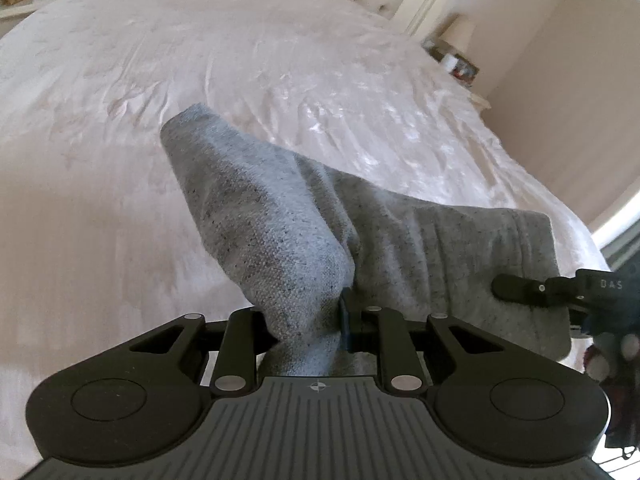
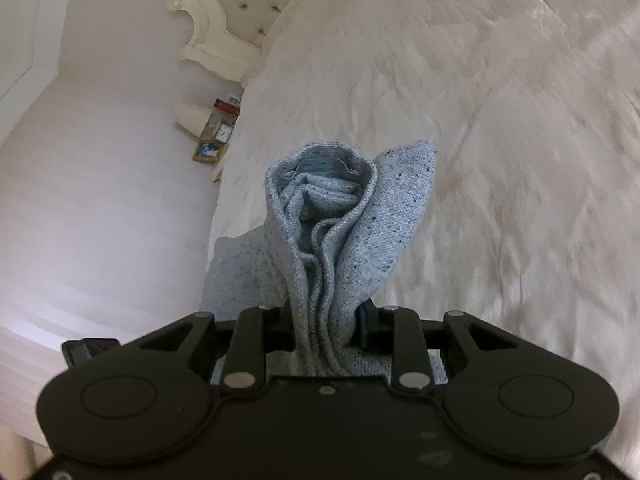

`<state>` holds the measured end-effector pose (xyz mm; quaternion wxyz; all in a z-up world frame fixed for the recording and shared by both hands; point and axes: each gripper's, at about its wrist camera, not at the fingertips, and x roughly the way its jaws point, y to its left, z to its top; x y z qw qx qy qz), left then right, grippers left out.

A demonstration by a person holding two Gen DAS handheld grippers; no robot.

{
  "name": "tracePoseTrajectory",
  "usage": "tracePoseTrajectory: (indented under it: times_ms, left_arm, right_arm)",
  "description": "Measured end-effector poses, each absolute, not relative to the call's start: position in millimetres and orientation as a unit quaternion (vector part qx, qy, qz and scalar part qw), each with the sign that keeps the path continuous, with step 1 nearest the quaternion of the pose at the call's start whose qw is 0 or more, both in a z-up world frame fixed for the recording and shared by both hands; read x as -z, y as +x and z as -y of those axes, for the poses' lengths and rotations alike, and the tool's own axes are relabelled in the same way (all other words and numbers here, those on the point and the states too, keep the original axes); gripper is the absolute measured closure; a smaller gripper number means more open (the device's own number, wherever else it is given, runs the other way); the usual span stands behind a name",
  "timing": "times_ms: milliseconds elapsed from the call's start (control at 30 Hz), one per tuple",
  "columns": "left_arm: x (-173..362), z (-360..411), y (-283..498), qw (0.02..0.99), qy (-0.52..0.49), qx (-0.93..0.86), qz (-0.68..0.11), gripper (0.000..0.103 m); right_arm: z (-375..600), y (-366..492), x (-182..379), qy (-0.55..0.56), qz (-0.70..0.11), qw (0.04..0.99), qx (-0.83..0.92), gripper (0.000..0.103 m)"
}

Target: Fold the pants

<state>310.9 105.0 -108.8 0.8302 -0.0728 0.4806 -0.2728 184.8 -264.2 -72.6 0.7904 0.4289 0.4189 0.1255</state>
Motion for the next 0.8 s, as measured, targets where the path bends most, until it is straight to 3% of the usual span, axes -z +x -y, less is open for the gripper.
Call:
tracePoseTrajectory:
  times_ms: [100,133,167,267,467,600,800]
  left_arm:
    - [141.6,-105.1,329.5,0.822,-0.052,0.223,-0.521,0.075]
    - [154.0,-104.8,333.7,0.818,-0.043,0.201,-0.538,0.077]
    - [164.2,-103.7,334.3,0.818,-0.019,0.169,-0.550,0.077]
    - [176.7,-101.0,320.9,0.830,0.057,0.109,-0.545,0.077]
    - [158.9,-85.3,282.7,0.850,0.044,0.147,-0.503,0.077]
    - [176.3,-73.7,252.9,0.836,0.043,0.162,-0.522,0.077]
    - [199.6,-82.1,235.3,0.828,0.037,0.156,-0.538,0.076]
  right_arm:
    - [271.2,209.2,92.2,0.381,-0.447,0.806,-0.062,0.062]
    - [273.6,215.8,101.7,0.358,-0.470,0.806,-0.018,0.063]
    - [274.7,221.4,109.5,0.326,-0.492,0.807,0.025,0.069]
    - [275.9,222.5,110.8,0.256,-0.502,0.822,0.076,0.070]
    - [234.7,204.7,87.8,0.192,-0.451,0.871,-0.007,0.070]
    - [210.8,199.1,112.7,0.177,-0.493,0.851,-0.036,0.063]
    - [208.5,179.8,130.7,0.169,-0.516,0.840,-0.013,0.064]
